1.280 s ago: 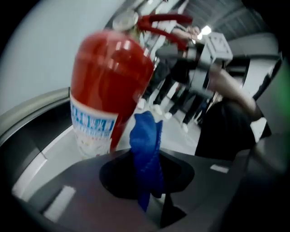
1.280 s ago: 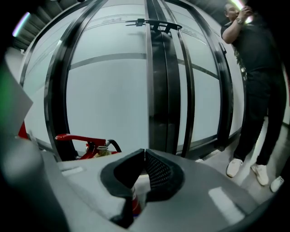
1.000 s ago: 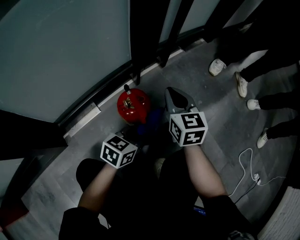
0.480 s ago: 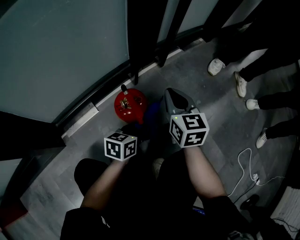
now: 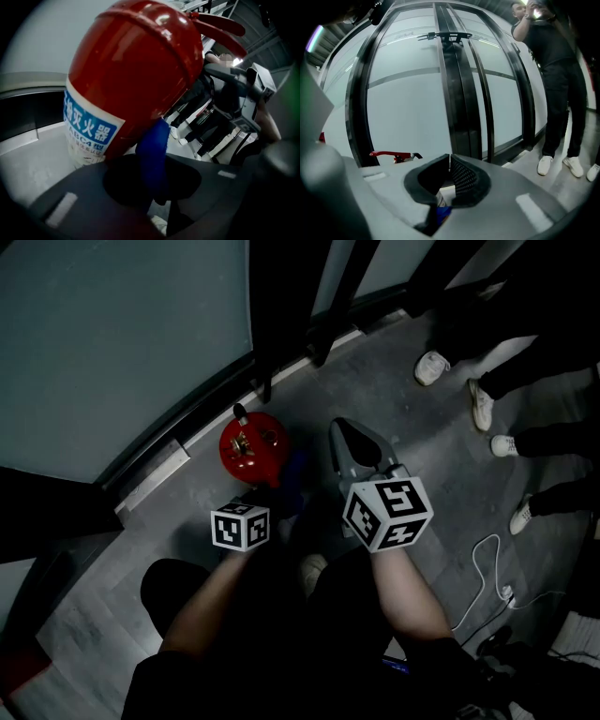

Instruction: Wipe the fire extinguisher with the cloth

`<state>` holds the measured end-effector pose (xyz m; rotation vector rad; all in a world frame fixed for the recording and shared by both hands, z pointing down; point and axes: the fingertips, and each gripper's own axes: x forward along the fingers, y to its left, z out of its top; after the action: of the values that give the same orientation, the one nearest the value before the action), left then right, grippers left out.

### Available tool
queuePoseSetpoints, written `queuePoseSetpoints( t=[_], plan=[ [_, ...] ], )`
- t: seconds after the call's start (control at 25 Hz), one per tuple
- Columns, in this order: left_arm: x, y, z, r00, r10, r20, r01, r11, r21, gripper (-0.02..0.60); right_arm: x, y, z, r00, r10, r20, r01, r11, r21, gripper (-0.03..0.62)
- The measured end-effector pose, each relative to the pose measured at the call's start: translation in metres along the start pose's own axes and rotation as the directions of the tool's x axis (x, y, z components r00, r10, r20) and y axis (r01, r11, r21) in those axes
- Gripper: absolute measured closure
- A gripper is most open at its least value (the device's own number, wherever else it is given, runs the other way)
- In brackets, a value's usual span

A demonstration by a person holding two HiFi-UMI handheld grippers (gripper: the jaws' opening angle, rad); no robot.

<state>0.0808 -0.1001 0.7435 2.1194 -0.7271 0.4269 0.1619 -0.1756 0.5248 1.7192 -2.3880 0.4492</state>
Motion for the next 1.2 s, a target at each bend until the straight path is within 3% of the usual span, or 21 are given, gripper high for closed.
queuePoseSetpoints(
  t=[0.44,0.64,0.72,0.92,1.2],
  plan=[
    [0.048,0.054,-0.054,0.997,0.063,-0.052,-0.068,0.994,-0.091,0.485,-0.002,0.013,-0.005,0.998,0.054,-0.011,-0.054,0.998,0.015,0.583],
    [0.061,0.065,-0.073,0.997,0.042,-0.070,-0.047,0.996,-0.071,0.485,-0.002,0.014,-0.008,0.997,0.068,-0.028,-0.067,0.997,0.044,0.583],
    [0.063,0.075,-0.080,0.994,0.065,-0.087,-0.071,0.995,-0.065,0.485,-0.004,0.013,-0.009,0.997,0.063,-0.035,-0.061,0.996,0.058,0.585],
    [0.071,0.105,-0.104,0.980,0.122,-0.159,-0.131,0.990,-0.051,0.485,-0.006,0.008,-0.013,0.998,0.040,-0.049,-0.037,0.998,0.053,0.583],
    [0.084,0.129,-0.136,0.943,0.158,-0.293,-0.176,0.984,-0.035,0.485,-0.013,0.001,-0.015,0.998,0.002,-0.064,0.000,1.000,0.024,0.585]
  ],
)
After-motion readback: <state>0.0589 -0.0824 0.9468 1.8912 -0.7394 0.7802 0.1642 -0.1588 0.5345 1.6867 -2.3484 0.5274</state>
